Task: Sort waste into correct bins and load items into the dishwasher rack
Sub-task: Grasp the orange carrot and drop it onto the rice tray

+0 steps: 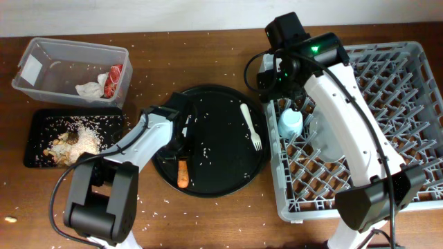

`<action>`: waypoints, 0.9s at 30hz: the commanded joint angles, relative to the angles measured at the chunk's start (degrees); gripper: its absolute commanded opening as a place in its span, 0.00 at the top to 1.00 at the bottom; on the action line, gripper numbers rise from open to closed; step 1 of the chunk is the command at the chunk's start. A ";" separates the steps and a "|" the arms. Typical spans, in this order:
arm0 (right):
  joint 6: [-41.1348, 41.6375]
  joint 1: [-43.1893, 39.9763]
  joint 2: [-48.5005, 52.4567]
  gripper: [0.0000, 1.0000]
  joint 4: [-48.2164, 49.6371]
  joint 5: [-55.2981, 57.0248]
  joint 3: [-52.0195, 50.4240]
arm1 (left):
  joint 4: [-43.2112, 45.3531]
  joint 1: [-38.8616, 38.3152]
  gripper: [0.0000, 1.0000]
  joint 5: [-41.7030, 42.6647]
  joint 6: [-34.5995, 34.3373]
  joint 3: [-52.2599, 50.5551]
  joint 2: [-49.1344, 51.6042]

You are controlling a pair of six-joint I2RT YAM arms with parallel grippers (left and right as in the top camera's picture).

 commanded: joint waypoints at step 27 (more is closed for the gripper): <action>0.39 0.09 -0.07 0.10 -1.14 0.35 0.55 | -3.32 46.77 0.41 -4.39 -3.82 23.87 11.28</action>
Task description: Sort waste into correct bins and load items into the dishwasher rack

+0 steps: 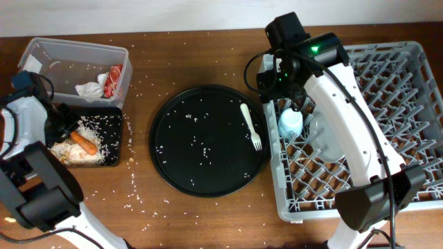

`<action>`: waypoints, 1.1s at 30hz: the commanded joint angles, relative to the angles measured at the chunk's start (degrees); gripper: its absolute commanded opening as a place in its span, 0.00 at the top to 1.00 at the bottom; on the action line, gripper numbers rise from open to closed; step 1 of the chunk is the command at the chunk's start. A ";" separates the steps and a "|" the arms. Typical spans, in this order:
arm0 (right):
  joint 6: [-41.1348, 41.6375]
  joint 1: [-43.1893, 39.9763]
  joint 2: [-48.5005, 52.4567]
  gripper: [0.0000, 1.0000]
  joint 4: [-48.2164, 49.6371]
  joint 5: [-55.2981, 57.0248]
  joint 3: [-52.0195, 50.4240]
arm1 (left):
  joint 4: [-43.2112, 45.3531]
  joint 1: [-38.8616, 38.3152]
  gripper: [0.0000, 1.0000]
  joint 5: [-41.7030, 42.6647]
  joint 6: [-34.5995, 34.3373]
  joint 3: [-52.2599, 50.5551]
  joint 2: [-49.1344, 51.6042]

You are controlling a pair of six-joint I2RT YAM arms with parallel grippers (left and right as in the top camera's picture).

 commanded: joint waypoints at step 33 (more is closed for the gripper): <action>0.17 6.08 4.52 0.26 9.57 -11.43 -10.84 | -1.44 -30.64 0.17 13.88 4.31 8.96 -3.15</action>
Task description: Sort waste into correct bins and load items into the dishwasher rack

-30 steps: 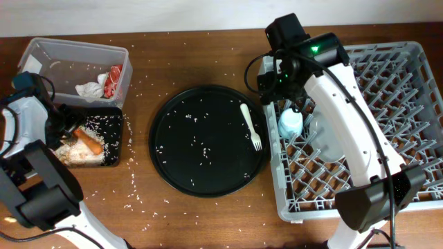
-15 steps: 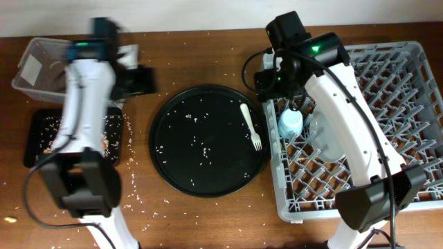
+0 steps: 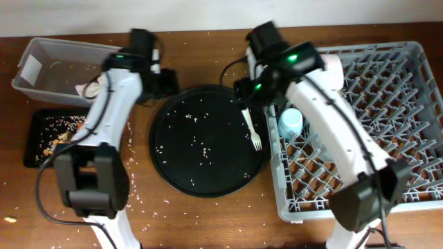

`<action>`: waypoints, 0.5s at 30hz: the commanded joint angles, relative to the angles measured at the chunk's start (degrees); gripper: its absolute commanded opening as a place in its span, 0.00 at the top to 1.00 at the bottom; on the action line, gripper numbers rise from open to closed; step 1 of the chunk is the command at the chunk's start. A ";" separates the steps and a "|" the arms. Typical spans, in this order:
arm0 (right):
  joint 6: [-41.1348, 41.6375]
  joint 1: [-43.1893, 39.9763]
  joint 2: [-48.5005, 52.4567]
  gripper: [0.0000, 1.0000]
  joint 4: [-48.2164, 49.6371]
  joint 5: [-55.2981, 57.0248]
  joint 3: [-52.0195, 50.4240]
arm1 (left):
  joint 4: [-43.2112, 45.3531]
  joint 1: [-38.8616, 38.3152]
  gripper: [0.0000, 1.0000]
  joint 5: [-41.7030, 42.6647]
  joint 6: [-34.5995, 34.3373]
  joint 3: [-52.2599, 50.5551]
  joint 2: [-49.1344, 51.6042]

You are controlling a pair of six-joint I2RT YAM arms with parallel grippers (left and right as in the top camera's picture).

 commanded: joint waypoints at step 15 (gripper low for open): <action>-1.92 1.36 7.15 0.33 24.44 6.45 -31.45 | -2.25 1.51 0.17 8.31 4.70 -0.15 -1.22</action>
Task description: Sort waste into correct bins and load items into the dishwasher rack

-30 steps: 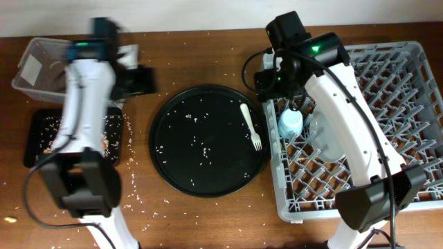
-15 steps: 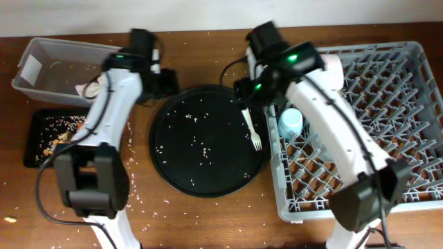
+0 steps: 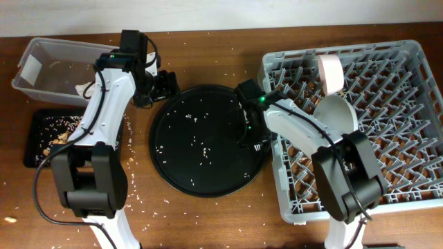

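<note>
A black round plate [image 3: 201,166] strewn with rice grains sits mid-table. On its right side lies a white fork [image 3: 257,145], mostly covered by my right gripper [image 3: 251,135], which is down over it; whether the jaws hold it does not show. My left gripper [image 3: 165,86] hovers at the plate's upper left edge, fingers apart and empty. The grey dishwasher rack [image 3: 387,180] on the right holds a white bowl [image 3: 337,114] and a pale cup [image 3: 331,70]. At far left are a clear bin [image 3: 48,66] and a black tray [image 3: 48,142] of rice and food scraps.
A white tissue [image 3: 86,88] lies in the clear bin beside my left arm. Rice grains are scattered on the wooden table [image 3: 208,221] around the plate and tray. My right arm stretches across the rack's left edge.
My right gripper was above the plate's upper right rim and is now low over the fork. The arm now lies lower, so the cup and bowl show. My left gripper barely shifted.
First my left gripper was at a carrot on the plate while the right stayed over the rack. Then the carrot lay in the black tray with the left gripper beside it. Later the left gripper stood at the plate's upper left edge, and the right has come from the rack to the fork.
</note>
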`<action>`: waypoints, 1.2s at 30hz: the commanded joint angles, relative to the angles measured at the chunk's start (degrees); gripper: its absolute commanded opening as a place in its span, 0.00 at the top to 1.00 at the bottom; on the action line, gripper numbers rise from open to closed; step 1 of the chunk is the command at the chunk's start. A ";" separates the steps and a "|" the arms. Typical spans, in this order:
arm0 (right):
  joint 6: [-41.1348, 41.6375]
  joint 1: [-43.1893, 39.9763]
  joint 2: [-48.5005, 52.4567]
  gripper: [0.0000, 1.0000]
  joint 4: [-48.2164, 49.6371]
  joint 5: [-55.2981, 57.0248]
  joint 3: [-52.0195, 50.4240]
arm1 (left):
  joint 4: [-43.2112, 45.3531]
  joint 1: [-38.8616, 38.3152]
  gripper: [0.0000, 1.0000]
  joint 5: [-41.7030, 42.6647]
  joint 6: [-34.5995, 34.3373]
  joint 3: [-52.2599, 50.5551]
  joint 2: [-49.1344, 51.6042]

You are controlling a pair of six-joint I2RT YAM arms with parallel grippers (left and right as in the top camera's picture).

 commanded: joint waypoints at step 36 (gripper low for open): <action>0.76 0.11 3.91 0.53 -2.71 2.47 3.26 | 0.09 -0.13 0.16 -5.86 1.16 -0.15 -1.22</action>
